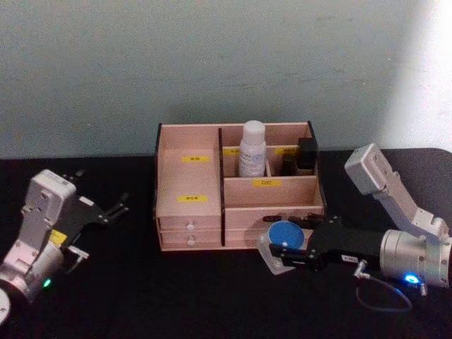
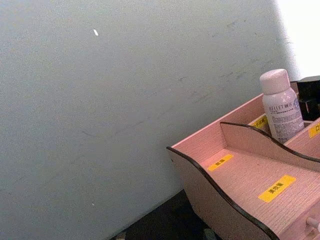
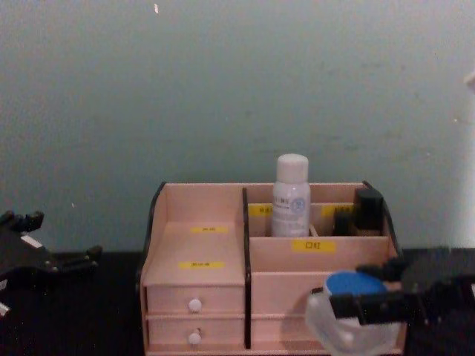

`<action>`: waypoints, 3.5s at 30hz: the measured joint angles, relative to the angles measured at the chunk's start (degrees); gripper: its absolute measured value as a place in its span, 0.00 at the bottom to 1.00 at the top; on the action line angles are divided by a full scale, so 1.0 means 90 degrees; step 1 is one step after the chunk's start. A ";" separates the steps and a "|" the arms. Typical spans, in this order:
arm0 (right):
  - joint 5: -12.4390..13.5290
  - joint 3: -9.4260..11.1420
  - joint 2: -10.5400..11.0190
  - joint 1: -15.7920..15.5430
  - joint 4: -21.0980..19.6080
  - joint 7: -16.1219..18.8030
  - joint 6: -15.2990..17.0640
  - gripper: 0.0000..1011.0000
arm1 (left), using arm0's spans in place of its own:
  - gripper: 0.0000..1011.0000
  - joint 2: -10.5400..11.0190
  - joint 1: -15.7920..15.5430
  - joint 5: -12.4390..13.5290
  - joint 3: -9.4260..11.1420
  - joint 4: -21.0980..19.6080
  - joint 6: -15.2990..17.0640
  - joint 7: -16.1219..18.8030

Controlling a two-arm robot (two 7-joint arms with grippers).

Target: Pick up the facial cleanser and watermelon frost from the table and place them into the tiered storage box.

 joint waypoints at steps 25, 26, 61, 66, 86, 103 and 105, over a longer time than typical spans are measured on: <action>0.0082 -0.0431 -0.1017 0.1460 0.1040 0.0015 -0.0132 0.71 | 0.99 0.0000 0.0000 0.0000 0.0000 0.0000 0.0000 0.0000; 0.0082 -0.0446 -0.1066 0.1522 0.1111 0.0017 -0.0151 0.71 | 0.99 0.0000 0.0000 0.0000 0.0000 0.0000 0.0000 0.0000; -0.0274 -0.0962 -0.2730 0.3099 0.3897 0.0381 -0.0863 0.71 | 0.99 0.0000 0.0000 0.0000 0.0000 0.0000 0.0000 0.0000; -0.0353 -0.0974 -0.2901 0.3209 0.4240 0.0387 -0.0940 0.71 | 0.99 0.0000 0.0000 0.0000 0.0000 0.0000 0.0000 0.0000; -0.0708 -0.0860 -0.3342 0.3422 0.5209 0.0456 -0.1115 0.71 | 0.99 0.0000 0.0001 0.0000 0.0000 0.0000 0.0000 0.0000; -0.0776 -0.0839 -0.3349 0.3411 0.5215 0.0462 -0.1116 0.71 | 0.99 0.0000 0.0000 0.0000 0.0000 0.0000 0.0000 0.0000; -0.0774 -0.0840 -0.3348 0.3409 0.5214 0.0461 -0.1115 0.73 | 0.99 0.0000 0.0000 0.0000 0.0000 0.0000 0.0000 0.0000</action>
